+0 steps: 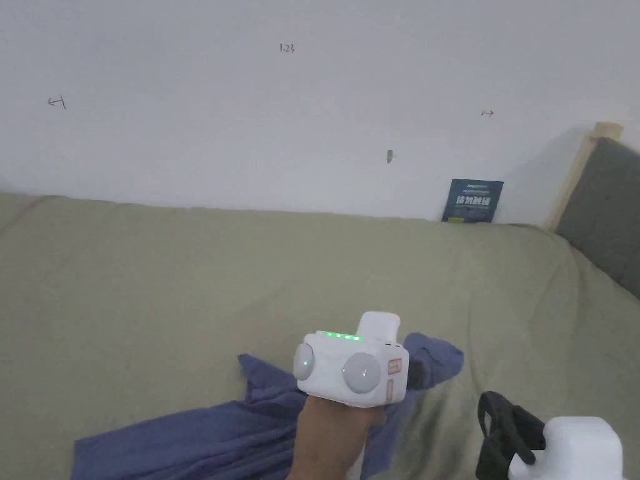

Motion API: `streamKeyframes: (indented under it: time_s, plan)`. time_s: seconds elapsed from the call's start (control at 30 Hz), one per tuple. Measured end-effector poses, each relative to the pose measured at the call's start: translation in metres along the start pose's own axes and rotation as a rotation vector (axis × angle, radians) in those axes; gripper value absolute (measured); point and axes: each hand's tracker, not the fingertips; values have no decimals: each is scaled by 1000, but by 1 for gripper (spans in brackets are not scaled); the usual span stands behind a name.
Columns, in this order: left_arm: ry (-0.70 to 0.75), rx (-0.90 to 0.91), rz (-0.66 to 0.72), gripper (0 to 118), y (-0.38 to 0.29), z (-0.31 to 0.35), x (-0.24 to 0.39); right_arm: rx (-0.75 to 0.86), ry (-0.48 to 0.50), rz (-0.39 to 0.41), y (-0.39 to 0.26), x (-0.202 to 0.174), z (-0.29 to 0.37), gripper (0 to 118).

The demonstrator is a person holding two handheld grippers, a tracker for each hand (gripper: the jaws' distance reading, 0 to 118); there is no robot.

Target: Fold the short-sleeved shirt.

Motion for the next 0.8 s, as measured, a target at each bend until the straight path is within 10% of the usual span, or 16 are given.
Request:
streamKeyframes:
  time_s: [0.37, 0.47, 0.8]
  plan:
    - [173, -164, 62, 16, -37, -48, -37, -13, -8, -32, -14, 13, -5, 0]
    - [190, -82, 44, 115, -34, -33, -32, -16, -1, -31, -13, 12, -2, 0]
    - [223, 111, 42, 114, -122, 137, -47, 2, 22, -28, -9, -3, 29, 0]
